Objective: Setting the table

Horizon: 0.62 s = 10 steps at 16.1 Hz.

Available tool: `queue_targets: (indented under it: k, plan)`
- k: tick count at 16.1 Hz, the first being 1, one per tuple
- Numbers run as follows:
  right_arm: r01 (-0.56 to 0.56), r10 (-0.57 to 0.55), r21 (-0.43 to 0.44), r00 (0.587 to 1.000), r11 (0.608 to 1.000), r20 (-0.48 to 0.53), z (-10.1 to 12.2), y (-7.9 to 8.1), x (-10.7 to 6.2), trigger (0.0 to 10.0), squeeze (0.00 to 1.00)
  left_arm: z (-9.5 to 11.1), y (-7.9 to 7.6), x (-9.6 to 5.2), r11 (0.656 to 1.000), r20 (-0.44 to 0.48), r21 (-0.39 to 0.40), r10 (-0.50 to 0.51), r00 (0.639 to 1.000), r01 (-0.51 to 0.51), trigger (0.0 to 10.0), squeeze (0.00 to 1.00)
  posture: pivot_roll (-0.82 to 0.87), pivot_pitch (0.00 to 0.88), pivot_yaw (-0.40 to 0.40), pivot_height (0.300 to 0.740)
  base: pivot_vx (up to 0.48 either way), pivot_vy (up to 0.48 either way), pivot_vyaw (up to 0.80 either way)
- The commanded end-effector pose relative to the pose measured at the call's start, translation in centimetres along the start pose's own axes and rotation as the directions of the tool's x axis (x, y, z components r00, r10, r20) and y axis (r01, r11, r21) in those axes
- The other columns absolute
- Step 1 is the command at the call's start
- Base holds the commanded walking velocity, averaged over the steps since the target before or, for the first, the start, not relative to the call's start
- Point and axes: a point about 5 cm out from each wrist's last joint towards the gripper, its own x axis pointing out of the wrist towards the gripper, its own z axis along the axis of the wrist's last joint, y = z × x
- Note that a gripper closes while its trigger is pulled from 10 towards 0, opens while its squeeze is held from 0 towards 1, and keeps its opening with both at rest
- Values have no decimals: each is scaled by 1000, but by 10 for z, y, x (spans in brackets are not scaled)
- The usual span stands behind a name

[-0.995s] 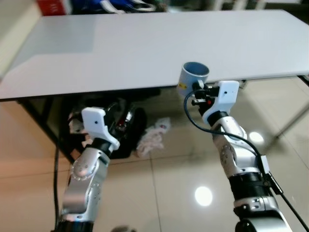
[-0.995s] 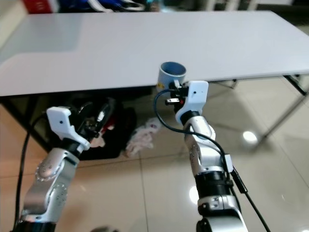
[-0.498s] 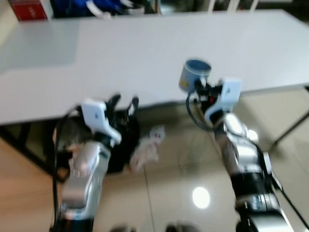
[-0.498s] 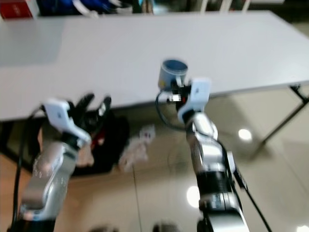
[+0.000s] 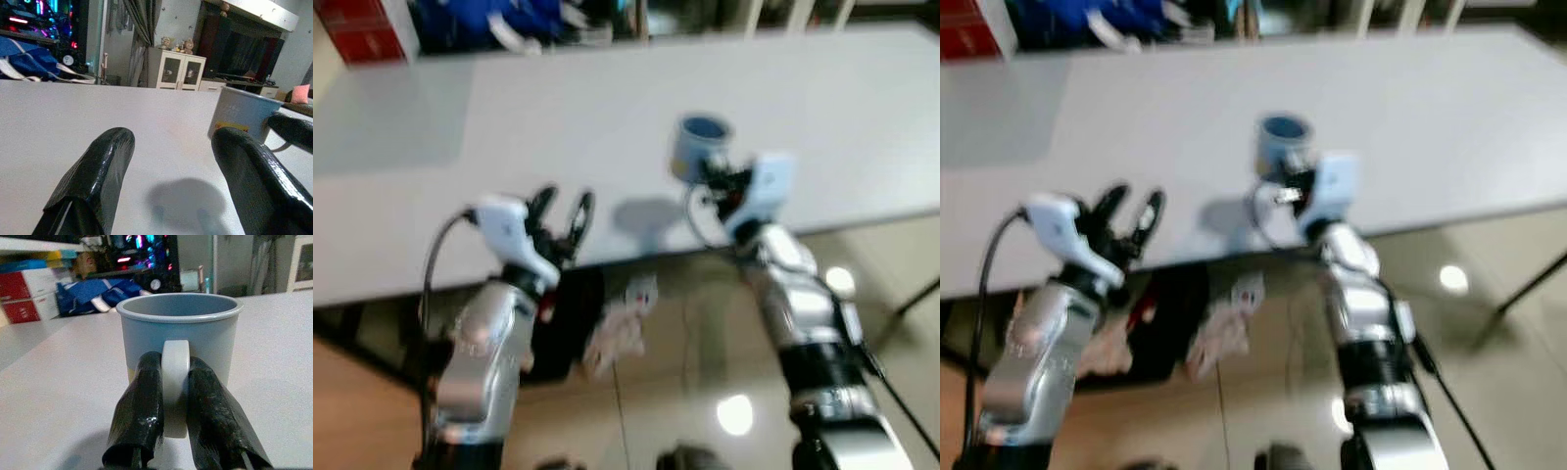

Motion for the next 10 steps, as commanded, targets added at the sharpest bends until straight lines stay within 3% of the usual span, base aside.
queue_targets:
  k: [1, 5, 6, 8, 10]
  plan:
    - [-47, 48, -16, 998, 999, 46, 11, 15, 8, 10000, 0, 7, 6, -2, 1000, 14, 22, 20, 1000, -21, 10000, 0, -105, 94, 9, 740, 480, 0, 0]
    - [-63, 65, -37, 997, 997, 36, 10, 16, 8, 10000, 0, 3, 8, -2, 999, -3, 30, 41, 999, -41, 10000, 0, -104, 96, 8, 740, 480, 0, 0]
    - [-78, 79, -39, 996, 996, 34, 10, 16, 7, 10000, 0, 3, 10, -2, 997, 2, 37, 61, 998, -61, 10000, 0, -105, 100, 9, 740, 319, 0, 800]
    - [-104, 106, -50, 994, 993, 37, 10, 17, 6, 10000, 0, 4, 10, -3, 997, 15, 33, 72, 997, -72, 10000, 0, -104, 99, 8, 740, 0, 0, 800]
    - [-49, 49, -92, 999, 995, 2, 5, 12, 6, 10000, 0, -3, 9, -4, 994, -48, 103, 47, 998, -42, 10000, 0, -107, 106, 11, 740, 0, -465, 0]
